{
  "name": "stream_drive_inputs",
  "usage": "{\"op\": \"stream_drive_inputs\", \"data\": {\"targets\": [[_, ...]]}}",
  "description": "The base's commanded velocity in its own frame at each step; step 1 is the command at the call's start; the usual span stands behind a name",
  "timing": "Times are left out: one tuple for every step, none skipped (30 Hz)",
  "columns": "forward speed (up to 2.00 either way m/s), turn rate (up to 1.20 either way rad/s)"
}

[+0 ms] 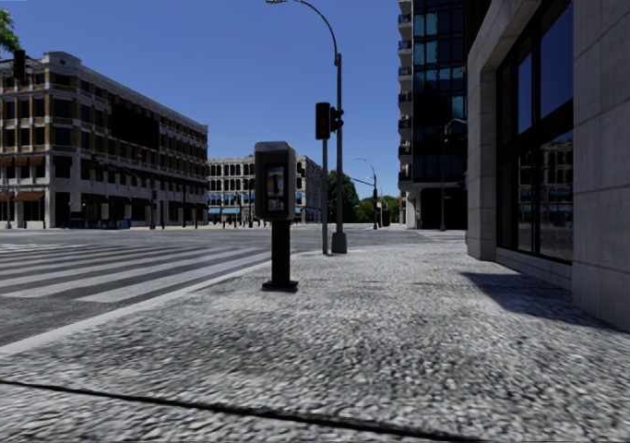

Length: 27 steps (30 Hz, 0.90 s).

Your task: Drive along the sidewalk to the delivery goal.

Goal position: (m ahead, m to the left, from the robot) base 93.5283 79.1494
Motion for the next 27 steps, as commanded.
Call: {"op": "stream_drive_inputs", "data": {"targets": [[2.0, -0.1], [2.0, 0.0], [2.0, 0.0], [2.0, 0.0], [2.0, 0.0], [2.0, 0.0], [2.0, 0.0], [2.0, 0.0], [2.0, -0.19], [2.0, -0.35], [2.0, -0.41], [2.0, -0.41], [2.0, -0.42], [2.0, -0.43], [2.0, -0.43], [2.0, -0.43], [2.0, -0.43], [2.0, -0.43], [2.0, -0.43], [2.0, -0.43], [2.0, -0.43], [2.0, -0.43], [2.0, -0.43], [2.0, -0.43], [2.0, -0.43], [2.0, -0.43], [2.0, -0.43]]}}
